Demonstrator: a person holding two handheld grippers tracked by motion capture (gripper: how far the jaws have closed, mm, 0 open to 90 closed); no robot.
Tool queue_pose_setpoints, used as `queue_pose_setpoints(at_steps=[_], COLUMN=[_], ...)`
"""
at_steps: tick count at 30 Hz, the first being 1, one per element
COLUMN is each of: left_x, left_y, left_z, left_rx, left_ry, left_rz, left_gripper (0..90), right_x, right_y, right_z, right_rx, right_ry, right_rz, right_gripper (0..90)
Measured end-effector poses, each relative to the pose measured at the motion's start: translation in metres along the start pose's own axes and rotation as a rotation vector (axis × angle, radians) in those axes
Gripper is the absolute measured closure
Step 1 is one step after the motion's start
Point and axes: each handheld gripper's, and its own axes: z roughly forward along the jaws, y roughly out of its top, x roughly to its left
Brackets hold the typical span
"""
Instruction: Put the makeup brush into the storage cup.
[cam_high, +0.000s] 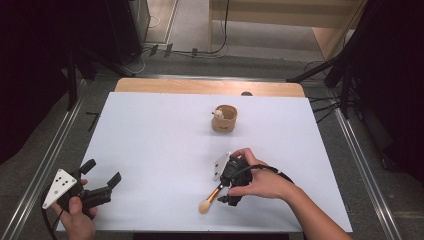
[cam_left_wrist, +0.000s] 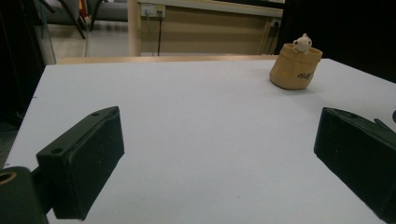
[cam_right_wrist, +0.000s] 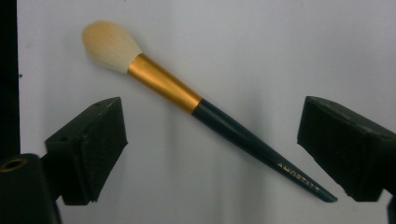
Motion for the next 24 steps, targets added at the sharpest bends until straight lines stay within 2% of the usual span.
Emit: queue_pose_setpoints(at_steps=[6, 10, 12, 13, 14, 16, 18, 19, 20, 21, 22, 24], left_x=[0.0, 0.0, 0.0, 0.001, 0.001, 0.001, 0.001, 0.001, 0.0, 0.0, 0.0, 0.0], left_y=[0.0, 0.0, 0.0, 0.0, 0.0, 0.0, 0.0, 0.0, 0.0, 0.0, 0.0, 0.0], left_z=[0.0, 0.0, 0.0, 0.0, 0.0, 0.0, 0.0, 0.0, 0.0, 0.001, 0.001, 0.001], left_rx=[-0.002, 0.0, -0.001, -0.001, -0.002, -0.003, -0.001, -0.002, -0.001, -0.001, -0.001, 0.001], left_ry=[-0.001, -0.001, -0.001, -0.002, -0.002, -0.002, -0.003, -0.003, -0.003, -0.003, -0.004, -0.007], left_rz=[-0.003, -0.003, -0.003, -0.004, -0.005, -0.005, -0.004, -0.005, -0.004, -0.005, -0.005, -0.001], left_gripper=[2.1, 2.1, 2.1, 2.1, 2.1, 2.1, 2.1, 2.1, 2.1, 2.1, 2.1, 2.1], right_x=[0.006, 0.007, 0.009, 0.011, 0.011, 0.012, 0.012, 0.012, 0.012, 0.011, 0.011, 0.01], right_y=[0.008, 0.013, 0.016, 0.018, 0.018, 0.02, 0.022, 0.024, 0.025, 0.026, 0.026, 0.028], right_z=[0.009, 0.014, 0.016, 0.019, 0.019, 0.023, 0.024, 0.024, 0.024, 0.022, 0.022, 0.02], right_rx=[0.061, 0.066, 0.08, 0.113, 0.113, 0.144, 0.166, 0.176, 0.179, 0.192, 0.192, 0.197], right_ry=[-0.003, 0.031, 0.032, 0.026, 0.026, 0.013, 0.018, 0.036, 0.064, 0.072, 0.072, 0.066], right_rz=[-0.064, -0.094, -0.119, -0.14, -0.14, -0.184, -0.19, -0.203, -0.215, -0.2, -0.2, -0.202], right_gripper=[13.5, 13.1, 13.8, 15.5, 15.5, 19.5, 22.2, 30.2, 34.2, 45.7, 45.7, 68.1])
